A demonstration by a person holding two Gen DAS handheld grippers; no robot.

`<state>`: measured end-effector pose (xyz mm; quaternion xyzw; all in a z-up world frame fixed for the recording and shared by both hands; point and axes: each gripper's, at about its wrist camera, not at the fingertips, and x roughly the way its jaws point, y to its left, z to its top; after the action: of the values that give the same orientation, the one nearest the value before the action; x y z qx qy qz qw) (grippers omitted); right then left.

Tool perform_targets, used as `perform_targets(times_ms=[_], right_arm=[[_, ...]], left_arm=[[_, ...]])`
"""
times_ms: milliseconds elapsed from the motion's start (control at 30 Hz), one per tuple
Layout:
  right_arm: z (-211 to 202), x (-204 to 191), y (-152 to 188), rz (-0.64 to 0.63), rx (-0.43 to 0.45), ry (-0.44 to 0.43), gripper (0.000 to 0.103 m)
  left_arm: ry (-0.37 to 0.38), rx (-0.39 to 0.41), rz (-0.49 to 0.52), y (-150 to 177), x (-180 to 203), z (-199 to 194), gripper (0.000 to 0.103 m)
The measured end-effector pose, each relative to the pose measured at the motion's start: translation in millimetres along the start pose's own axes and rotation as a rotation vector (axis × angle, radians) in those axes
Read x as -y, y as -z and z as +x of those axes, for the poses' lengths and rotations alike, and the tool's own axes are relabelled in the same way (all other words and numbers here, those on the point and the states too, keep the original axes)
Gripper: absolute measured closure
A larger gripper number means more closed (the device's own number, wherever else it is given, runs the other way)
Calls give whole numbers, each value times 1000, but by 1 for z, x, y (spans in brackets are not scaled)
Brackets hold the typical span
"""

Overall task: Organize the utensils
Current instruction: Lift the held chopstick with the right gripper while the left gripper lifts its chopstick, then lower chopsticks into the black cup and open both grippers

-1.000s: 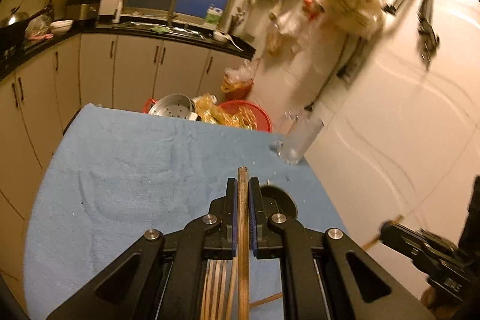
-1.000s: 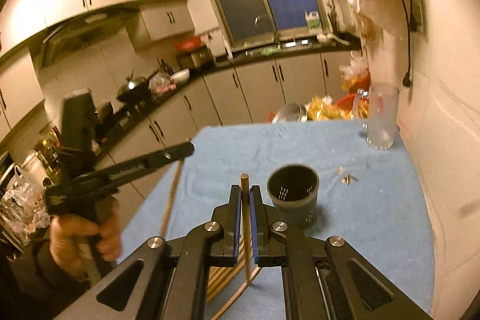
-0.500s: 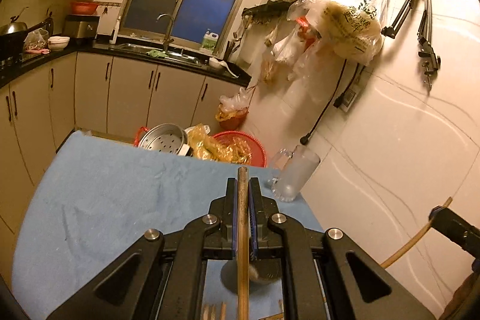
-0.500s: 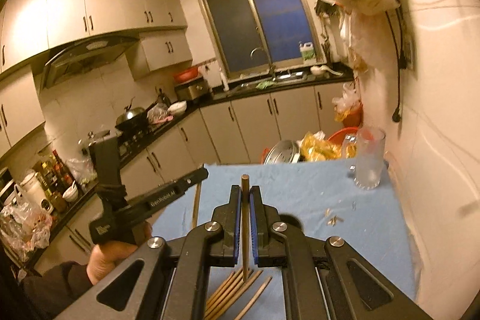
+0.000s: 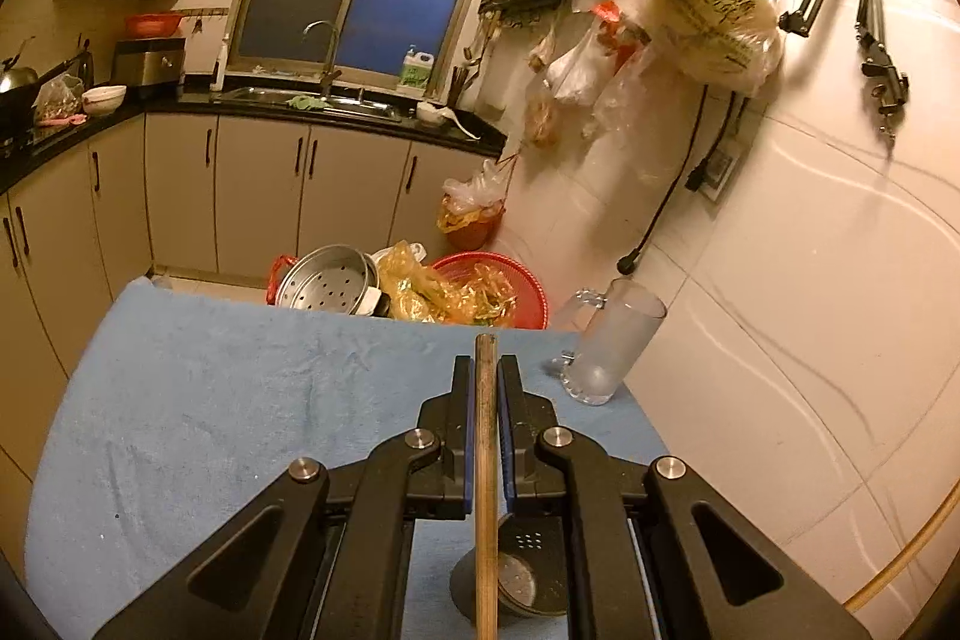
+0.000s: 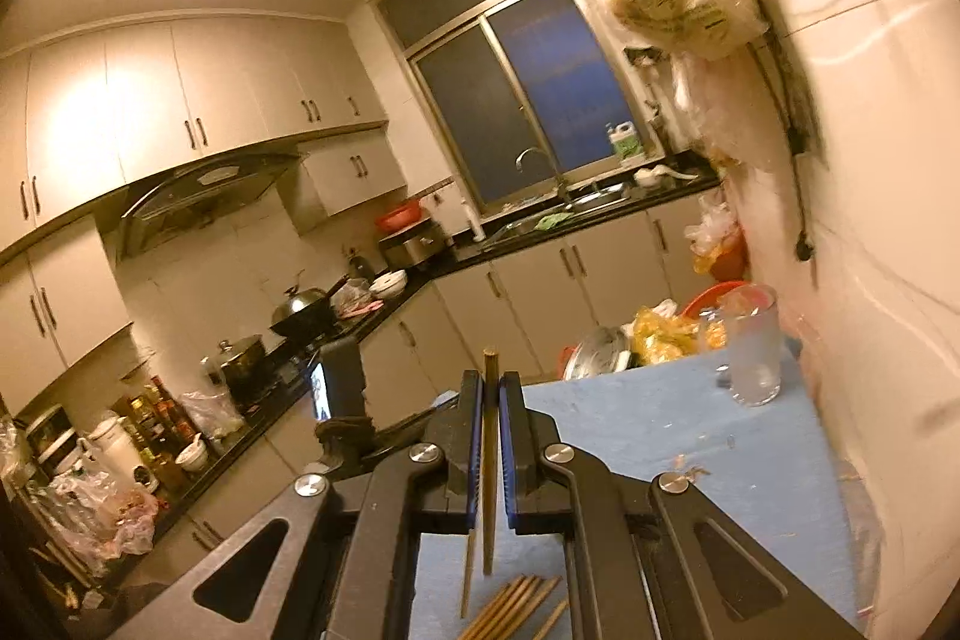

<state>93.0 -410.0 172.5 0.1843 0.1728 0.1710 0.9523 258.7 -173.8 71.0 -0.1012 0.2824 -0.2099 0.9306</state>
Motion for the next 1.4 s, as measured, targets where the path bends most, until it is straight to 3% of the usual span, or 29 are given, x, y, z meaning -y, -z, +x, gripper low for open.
perform_targets(times_ms=[400, 700, 1100, 1400], right_arm=[[37, 24, -25, -32, 52, 113, 97], [81, 48, -24, -15, 44, 128, 97], [100, 65, -22, 0, 40, 135, 97], [115, 74, -6, 20, 4, 133, 97]], left_arm=[[16, 58, 10, -32, 18, 10, 96], [9, 105, 51, -43, 33, 28, 96], [55, 173, 61, -67, 52, 31, 96], [60, 133, 78, -46, 50, 39, 96]])
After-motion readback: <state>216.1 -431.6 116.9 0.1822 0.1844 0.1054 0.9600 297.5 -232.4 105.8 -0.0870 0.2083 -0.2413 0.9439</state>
